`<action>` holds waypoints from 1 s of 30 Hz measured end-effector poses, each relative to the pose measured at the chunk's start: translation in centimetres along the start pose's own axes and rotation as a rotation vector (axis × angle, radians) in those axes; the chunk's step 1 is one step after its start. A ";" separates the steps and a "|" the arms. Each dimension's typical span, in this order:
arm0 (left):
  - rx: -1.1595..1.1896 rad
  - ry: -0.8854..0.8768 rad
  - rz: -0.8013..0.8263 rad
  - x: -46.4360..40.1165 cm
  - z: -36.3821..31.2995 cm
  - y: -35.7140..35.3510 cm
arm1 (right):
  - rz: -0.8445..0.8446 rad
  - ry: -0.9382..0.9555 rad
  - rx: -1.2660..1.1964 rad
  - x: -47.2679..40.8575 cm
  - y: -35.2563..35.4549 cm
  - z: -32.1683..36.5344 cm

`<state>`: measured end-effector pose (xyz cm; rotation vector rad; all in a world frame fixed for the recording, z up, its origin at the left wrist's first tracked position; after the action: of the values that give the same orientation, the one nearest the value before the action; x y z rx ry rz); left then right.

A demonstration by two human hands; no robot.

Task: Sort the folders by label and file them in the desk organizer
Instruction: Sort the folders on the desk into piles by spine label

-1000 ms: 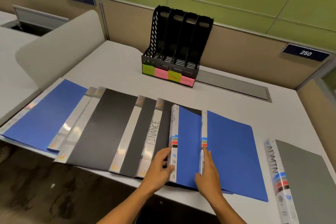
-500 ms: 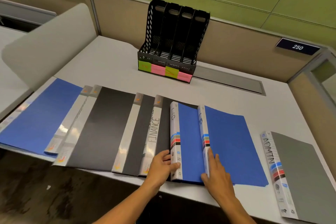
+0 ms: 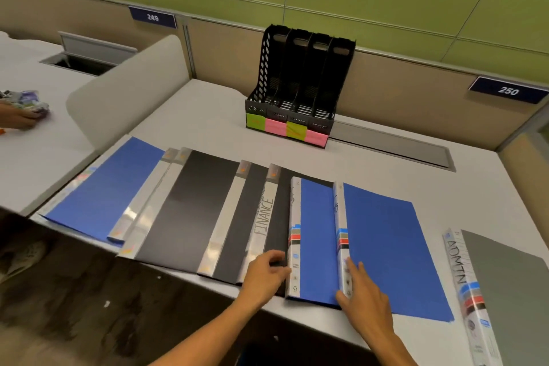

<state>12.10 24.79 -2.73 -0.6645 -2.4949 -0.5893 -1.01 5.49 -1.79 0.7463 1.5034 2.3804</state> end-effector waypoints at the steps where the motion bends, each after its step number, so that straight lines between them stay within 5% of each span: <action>1: -0.014 -0.020 -0.053 0.1 0.3 0.6 | 0.009 -0.004 0.003 0.0 -0.2 -0.1; 7: -0.029 -0.083 -0.403 1.9 2.7 6.4 | 0.047 -0.008 0.052 0.0 -0.7 1.4; 13: -0.021 0.017 -0.654 4.5 5.8 12.8 | -0.073 0.313 0.084 0.8 -2.2 6.2; 23: -0.008 0.140 -0.709 3.8 7.6 20.7 | 0.046 0.582 -0.207 1.4 -5.6 16.4; 30: 0.057 0.212 -0.703 0.2 8.5 26.6 | 0.075 0.522 -0.103 -1.5 -8.7 23.3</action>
<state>23.69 50.25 -2.01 0.3159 -2.4888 -0.7737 12.00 26.75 -1.95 0.1582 1.5242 2.8318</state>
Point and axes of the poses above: each hand's wrist, its own x-axis away from the middle knuckle, its own y-axis out of the back of the hand, z = x × y, the point moved 1 cm from there along -x, towards the middle knuckle, and after that the axes turned 10 degrees about y, right-handed, at the moved point
